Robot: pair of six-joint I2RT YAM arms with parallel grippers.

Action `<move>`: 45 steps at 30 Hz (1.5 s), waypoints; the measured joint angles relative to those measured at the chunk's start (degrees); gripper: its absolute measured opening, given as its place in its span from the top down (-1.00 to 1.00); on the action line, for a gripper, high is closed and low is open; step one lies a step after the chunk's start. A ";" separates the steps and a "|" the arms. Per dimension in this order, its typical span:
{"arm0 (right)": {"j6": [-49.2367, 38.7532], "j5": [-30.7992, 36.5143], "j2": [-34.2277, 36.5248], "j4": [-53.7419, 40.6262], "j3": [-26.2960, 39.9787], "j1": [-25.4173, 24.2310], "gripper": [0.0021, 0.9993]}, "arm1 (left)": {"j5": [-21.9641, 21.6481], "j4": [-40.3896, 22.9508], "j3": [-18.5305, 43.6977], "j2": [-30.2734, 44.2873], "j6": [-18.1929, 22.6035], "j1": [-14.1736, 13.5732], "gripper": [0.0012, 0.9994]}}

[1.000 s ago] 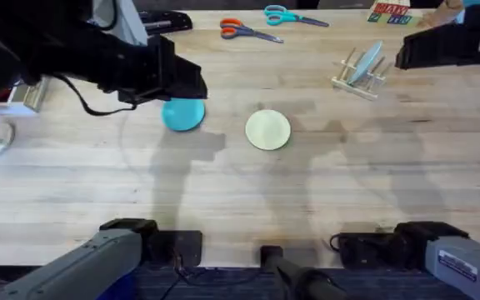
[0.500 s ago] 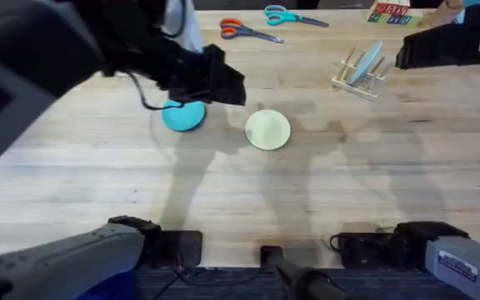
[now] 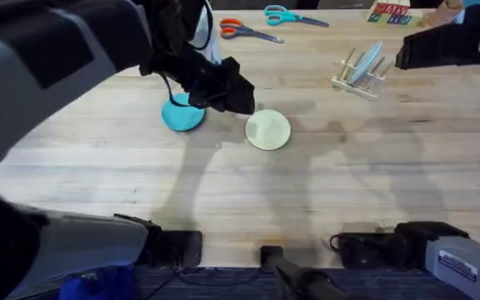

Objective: Pick up the plates from the table one by one and place each into a slot on the dish rack.

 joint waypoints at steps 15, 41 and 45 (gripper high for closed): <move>0.00 0.00 0.00 0.00 0.00 0.00 -0.99 | 0.16 1.49 -0.02 6.05 3.77 0.00 0.92; 0.00 0.02 0.00 0.00 0.00 0.00 -0.99 | 3.66 6.86 1.05 21.40 6.36 0.39 0.92; 0.00 0.00 0.00 -0.02 0.00 0.00 -0.99 | 5.21 6.97 1.22 22.15 6.34 0.46 0.92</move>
